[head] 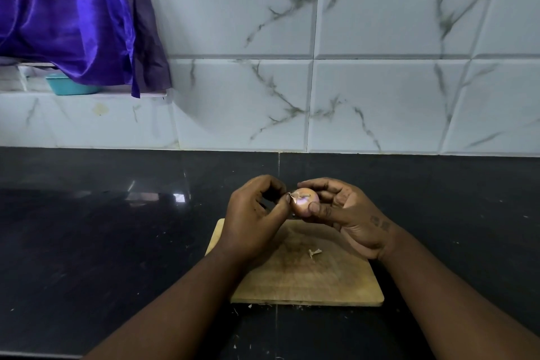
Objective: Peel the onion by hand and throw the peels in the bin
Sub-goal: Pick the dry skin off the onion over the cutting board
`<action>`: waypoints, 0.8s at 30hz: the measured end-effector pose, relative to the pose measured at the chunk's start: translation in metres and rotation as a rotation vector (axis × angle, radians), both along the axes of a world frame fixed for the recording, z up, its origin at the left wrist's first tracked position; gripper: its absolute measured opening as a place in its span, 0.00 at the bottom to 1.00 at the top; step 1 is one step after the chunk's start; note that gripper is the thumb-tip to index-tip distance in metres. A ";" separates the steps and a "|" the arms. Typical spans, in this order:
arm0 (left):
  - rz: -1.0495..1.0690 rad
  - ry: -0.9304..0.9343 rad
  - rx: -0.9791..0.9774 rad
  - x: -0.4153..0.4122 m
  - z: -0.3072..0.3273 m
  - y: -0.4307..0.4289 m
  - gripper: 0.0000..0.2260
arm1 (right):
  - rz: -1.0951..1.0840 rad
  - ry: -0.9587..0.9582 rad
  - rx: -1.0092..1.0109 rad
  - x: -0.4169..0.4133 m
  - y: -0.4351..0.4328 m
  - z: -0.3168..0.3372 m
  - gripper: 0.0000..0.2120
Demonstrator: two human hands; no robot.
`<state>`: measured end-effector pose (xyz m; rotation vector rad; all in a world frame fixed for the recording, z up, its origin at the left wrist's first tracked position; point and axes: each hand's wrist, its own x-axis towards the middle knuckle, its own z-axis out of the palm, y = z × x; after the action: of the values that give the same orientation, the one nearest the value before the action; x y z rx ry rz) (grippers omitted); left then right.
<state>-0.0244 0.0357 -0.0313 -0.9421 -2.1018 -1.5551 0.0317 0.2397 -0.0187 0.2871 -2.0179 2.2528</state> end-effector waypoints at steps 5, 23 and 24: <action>-0.065 0.023 0.014 0.007 0.004 0.000 0.05 | -0.018 0.016 0.010 0.001 0.001 0.000 0.24; 0.005 0.043 -0.350 0.005 0.000 -0.001 0.10 | 0.010 0.019 -0.203 -0.001 0.004 0.002 0.19; 0.013 0.046 -0.385 0.006 0.000 -0.001 0.11 | 0.026 0.002 -0.197 -0.001 0.004 0.001 0.19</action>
<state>-0.0183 0.0351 -0.0311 -1.0711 -2.4158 -1.1282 0.0308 0.2435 -0.0172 0.2985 -1.7826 2.4423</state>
